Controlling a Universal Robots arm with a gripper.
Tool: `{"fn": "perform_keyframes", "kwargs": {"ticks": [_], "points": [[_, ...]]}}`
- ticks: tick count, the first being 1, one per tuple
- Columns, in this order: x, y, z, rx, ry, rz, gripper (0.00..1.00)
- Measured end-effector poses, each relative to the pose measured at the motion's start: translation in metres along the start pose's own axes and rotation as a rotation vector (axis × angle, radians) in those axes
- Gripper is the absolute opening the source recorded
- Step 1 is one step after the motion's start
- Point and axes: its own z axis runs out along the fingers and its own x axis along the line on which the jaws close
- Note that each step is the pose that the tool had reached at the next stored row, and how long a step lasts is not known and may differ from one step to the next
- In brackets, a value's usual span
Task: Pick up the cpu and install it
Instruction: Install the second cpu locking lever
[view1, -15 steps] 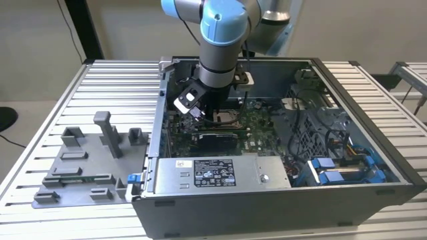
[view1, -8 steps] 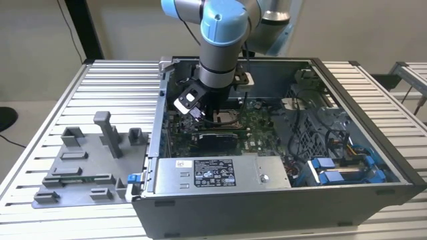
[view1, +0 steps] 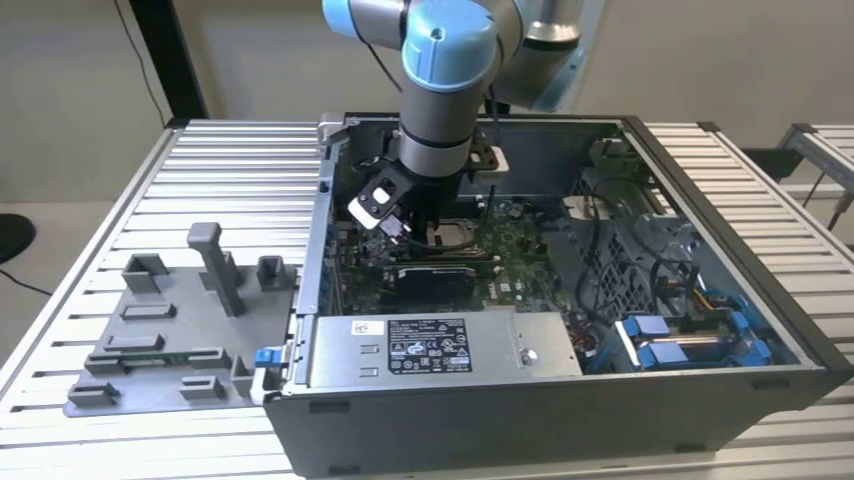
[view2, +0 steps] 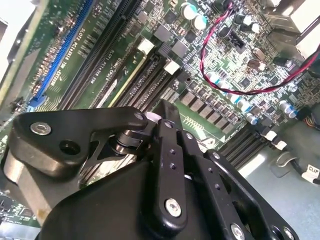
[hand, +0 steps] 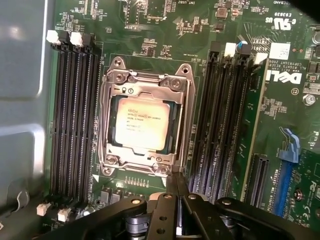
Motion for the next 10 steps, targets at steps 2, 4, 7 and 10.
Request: {"fn": "perform_keyframes", "kwargs": {"ticks": [2, 4, 7, 10], "points": [[-0.0001, 0.0003, -0.0006, 0.0081, -0.0004, 0.001, 0.00], [0.0003, 0.0000, -0.0032, 0.0154, 0.0008, 0.002, 0.00], [0.0017, -0.0002, -0.0126, 0.0211, 0.0013, 0.003, 0.00], [0.0037, -0.0008, -0.0262, 0.0212, 0.0014, 0.003, 0.00]]}}
